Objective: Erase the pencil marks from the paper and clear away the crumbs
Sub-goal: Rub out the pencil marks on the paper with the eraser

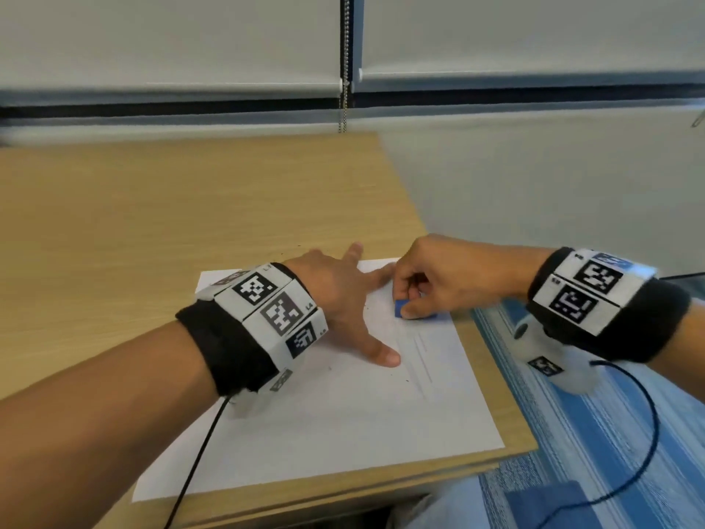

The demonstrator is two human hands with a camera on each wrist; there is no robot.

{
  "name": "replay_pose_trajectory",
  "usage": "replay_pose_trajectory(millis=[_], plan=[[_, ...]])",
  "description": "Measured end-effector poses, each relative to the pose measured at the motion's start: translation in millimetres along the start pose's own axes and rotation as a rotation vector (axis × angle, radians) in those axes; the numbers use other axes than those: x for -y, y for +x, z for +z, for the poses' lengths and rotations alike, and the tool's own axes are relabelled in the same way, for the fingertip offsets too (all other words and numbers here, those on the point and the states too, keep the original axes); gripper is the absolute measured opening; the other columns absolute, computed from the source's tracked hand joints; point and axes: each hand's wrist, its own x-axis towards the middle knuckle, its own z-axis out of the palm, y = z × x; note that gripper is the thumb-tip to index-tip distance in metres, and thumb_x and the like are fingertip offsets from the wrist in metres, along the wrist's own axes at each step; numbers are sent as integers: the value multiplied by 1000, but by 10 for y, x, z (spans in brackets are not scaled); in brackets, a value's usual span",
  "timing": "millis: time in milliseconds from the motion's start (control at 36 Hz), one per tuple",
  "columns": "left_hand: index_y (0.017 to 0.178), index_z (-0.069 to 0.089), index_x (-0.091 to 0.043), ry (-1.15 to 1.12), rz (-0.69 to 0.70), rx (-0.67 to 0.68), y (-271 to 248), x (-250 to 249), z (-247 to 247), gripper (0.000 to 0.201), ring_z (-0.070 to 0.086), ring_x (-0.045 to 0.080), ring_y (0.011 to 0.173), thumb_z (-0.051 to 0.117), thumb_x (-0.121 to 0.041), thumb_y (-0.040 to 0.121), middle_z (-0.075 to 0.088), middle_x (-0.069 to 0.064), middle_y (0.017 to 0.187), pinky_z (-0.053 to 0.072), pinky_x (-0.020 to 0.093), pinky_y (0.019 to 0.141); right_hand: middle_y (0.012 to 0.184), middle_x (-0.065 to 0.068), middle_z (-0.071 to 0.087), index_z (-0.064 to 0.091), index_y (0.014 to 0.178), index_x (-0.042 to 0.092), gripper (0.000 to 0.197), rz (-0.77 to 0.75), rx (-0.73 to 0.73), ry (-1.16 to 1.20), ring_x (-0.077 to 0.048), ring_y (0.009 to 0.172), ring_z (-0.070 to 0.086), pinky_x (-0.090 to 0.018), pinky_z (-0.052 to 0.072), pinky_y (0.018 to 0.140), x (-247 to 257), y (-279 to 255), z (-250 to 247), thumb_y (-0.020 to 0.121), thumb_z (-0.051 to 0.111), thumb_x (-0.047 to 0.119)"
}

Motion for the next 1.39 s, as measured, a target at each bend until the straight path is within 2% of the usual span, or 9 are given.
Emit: replay_pose_trajectory(millis=[167, 306, 444, 611, 722, 889, 1028, 1167, 1389], plan=[[140, -24, -58, 34, -6, -28, 9, 20, 30, 124, 24, 44, 140, 40, -102, 42, -22, -8, 160, 37, 51, 105, 69, -3, 67, 69, 82, 3, 11, 56, -184, 2, -4, 52, 49, -9, 38, 52, -143, 141, -56, 81, 71, 15], [143, -17, -56, 60, -13, 9, -5, 18, -12, 124, 25, 41, 140, 41, -102, 43, -22, -8, 160, 37, 57, 103, 69, -1, 68, 71, 83, 8, 7, -33, -17, 17, -1, 53, 52, -9, 39, 55, 23, 51, 24, 82, 71, 16], [142, -22, -55, 90, -31, 10, -19, 19, -10, 123, 14, 42, 145, 40, -102, 46, -24, -9, 159, 18, 72, 105, 74, -3, 69, 69, 85, 7, 10, 23, -164, -21, -8, 60, 57, -13, 42, 55, -127, 162, -63, 82, 70, 16], [143, -21, -54, 82, -47, 36, -56, -21, -50, 121, 13, 43, 145, 44, -98, 51, -25, -7, 159, 11, 74, 106, 70, 1, 70, 71, 83, 11, 7, -27, 22, 10, -2, 54, 54, -10, 41, 56, 21, 55, 9, 81, 72, 18], [139, -25, -59, 56, -50, 42, -62, -7, -55, 121, 16, 40, 145, 45, -99, 48, -27, -11, 158, 19, 70, 106, 69, 2, 69, 70, 83, 8, 10, 37, -95, 8, 0, 54, 55, -8, 40, 54, -75, 133, -70, 82, 71, 17], [136, -25, -61, 69, -34, 26, -79, -19, -50, 121, 23, 40, 141, 45, -100, 45, -26, -9, 158, 30, 65, 103, 69, -1, 68, 72, 83, 10, 8, 19, 87, 127, -3, 57, 56, -15, 46, 57, 29, -54, -2, 82, 74, 18], [134, -30, -60, 69, -29, 10, -55, -22, -36, 121, 31, 40, 138, 42, -101, 45, -26, -8, 158, 36, 59, 101, 72, 0, 68, 71, 87, 7, 12, 109, -67, 54, 0, 54, 53, -10, 43, 53, -81, 26, -95, 82, 73, 18], [138, -27, -57, 70, -36, 43, -58, -37, -82, 122, 30, 40, 138, 45, -99, 49, -27, -7, 158, 34, 59, 104, 59, 9, 57, 70, 82, 8, 10, 31, 70, 47, 0, 49, 48, -11, 39, 50, 96, -118, 60, 81, 73, 17], [142, -27, -51, 71, -28, 29, -78, -61, -83, 123, 46, 35, 127, 43, -98, 51, -25, -1, 159, 44, 47, 100, 62, 5, 60, 69, 82, 6, 12, 90, 13, 62, -2, 49, 47, -12, 40, 50, 50, -145, 14, 81, 73, 17]])
